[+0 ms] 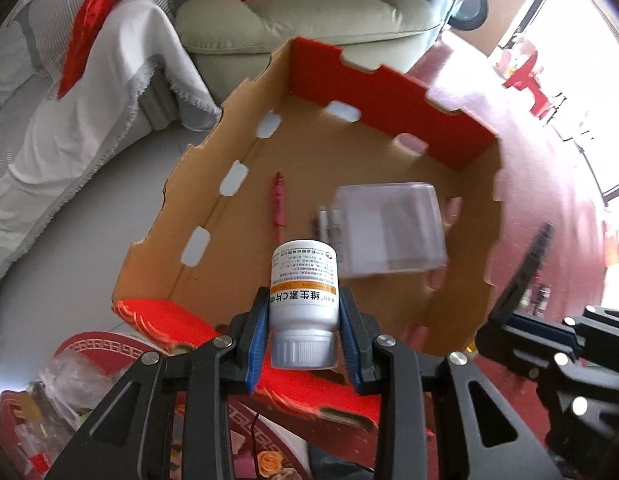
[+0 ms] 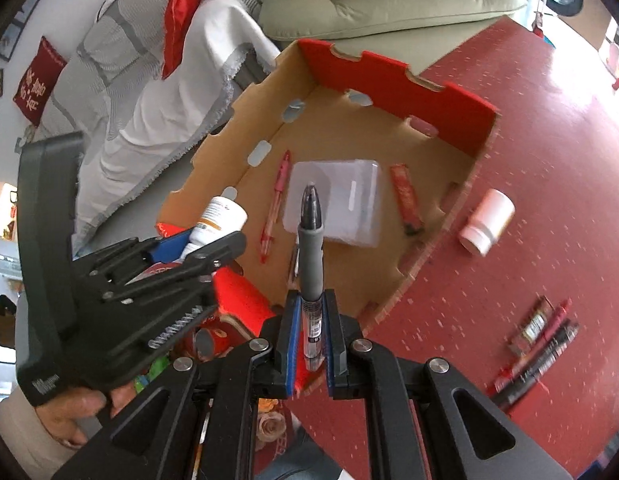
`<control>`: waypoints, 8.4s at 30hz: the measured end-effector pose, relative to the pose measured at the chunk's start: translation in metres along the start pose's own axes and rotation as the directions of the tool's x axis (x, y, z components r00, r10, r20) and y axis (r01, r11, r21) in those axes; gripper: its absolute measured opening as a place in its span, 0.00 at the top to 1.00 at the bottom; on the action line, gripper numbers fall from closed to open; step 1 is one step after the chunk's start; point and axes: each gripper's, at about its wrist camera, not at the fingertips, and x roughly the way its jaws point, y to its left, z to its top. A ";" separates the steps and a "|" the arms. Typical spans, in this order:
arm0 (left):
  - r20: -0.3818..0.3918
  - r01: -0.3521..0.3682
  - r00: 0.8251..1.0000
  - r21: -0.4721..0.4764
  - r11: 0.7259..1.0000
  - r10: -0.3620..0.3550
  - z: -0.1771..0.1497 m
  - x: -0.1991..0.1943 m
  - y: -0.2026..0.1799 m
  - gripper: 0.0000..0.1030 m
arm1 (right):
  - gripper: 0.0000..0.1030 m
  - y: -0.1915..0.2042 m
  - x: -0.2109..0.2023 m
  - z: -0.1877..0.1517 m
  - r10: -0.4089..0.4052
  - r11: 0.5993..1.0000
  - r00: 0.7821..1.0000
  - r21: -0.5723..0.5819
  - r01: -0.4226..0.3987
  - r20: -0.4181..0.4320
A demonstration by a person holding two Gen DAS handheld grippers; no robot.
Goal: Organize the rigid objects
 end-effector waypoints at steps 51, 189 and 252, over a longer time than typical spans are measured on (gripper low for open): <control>-0.006 0.100 0.995 0.289 0.952 -0.103 -0.015 -0.005 -0.132 0.00 | 0.65 -0.224 -0.012 -0.045 -0.133 0.837 0.990 0.539 0.091 0.039; -0.149 0.366 0.929 0.503 0.783 -0.338 -0.084 -0.041 -0.245 0.75 | 0.64 -0.196 -0.125 -0.223 -0.283 0.776 0.954 0.560 0.291 -0.104; 0.021 -0.039 0.999 -0.089 0.995 0.041 0.013 0.008 -0.001 0.75 | 0.64 0.004 0.029 0.008 -0.006 1.000 0.994 0.019 0.009 -0.106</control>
